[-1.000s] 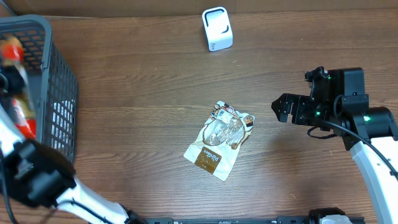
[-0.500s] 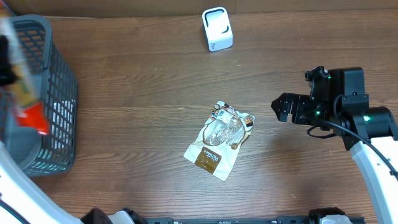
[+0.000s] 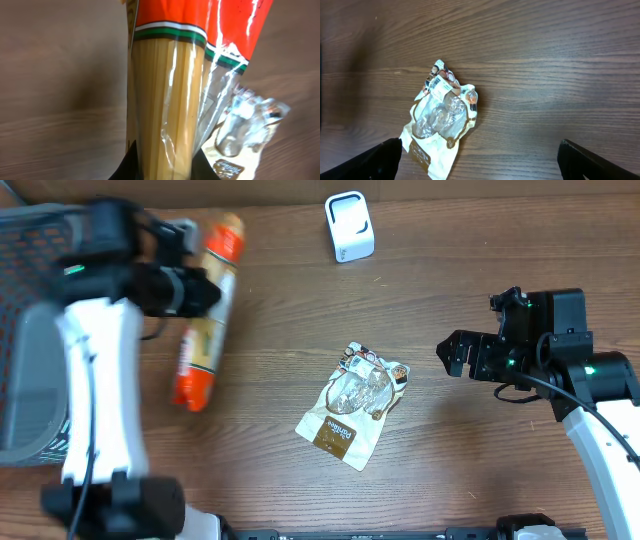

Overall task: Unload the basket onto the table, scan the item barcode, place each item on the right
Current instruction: 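Lift the spaghetti pack out and place it left of the snack bag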

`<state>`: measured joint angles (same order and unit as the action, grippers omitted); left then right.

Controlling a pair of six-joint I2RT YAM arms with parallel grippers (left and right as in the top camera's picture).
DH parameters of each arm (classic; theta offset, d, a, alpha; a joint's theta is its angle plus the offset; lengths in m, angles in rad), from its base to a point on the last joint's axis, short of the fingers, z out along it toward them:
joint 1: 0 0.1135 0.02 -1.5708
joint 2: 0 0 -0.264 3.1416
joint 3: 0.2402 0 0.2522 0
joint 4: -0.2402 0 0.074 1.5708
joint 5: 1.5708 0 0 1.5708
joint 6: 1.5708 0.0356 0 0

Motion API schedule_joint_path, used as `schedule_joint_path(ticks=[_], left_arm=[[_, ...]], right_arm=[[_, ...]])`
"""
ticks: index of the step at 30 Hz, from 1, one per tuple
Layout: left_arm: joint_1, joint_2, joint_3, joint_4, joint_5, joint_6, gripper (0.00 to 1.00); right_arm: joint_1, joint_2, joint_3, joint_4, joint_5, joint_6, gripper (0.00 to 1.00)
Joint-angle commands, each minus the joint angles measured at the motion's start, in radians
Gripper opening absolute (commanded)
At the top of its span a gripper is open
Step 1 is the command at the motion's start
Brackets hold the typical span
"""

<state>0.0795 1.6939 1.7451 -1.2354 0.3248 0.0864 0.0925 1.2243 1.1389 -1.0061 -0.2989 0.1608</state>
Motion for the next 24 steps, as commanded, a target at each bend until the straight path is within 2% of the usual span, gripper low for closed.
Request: schedule_joint_path(ticks=[1,5,10,11,12,13,14,19,24], left_arm=[[-0.091,0.049,-0.109,0.078,-0.041,-0.098,0.04],[-0.18,0.134,-0.226,0.217,-0.116,-0.193,0.04],[-0.249,0.229,-0.257,0.281,-0.201,-0.251,0.04],[-0.256,0.239,-0.257,0.285,-0.201,-0.251,0.1],[-0.264,0.249,-0.257,0.291,-0.201,-0.251,0.22],[-0.268,0.254,-0.257,0.292,-0.201,-0.251,0.54],[-0.271,0.256,-0.257,0.295,-0.202,-0.251,1.0],[-0.269,0.247,-0.214,0.281,-0.201,-0.252,1.0],[-0.238,0.206,0.0,0.145,-0.202,-0.227,0.99]], right_arm=[[0.004,-0.001,0.026,0.0,0.006,-0.002,1.0],[0.004,-0.001,0.026,-0.006,0.006,-0.002,1.0],[0.004,-0.001,0.026,-0.016,0.01,-0.005,1.0],[0.004,-0.001,0.026,-0.017,0.01,-0.005,1.0],[0.004,-0.001,0.026,-0.017,0.01,-0.005,1.0],[0.004,-0.001,0.026,-0.017,0.01,-0.005,1.0],[0.004,-0.001,0.026,-0.017,0.01,-0.005,1.0],[0.004,-0.001,0.026,-0.017,0.01,-0.005,1.0],[0.004,-0.001,0.026,-0.017,0.01,-0.005,1.0]])
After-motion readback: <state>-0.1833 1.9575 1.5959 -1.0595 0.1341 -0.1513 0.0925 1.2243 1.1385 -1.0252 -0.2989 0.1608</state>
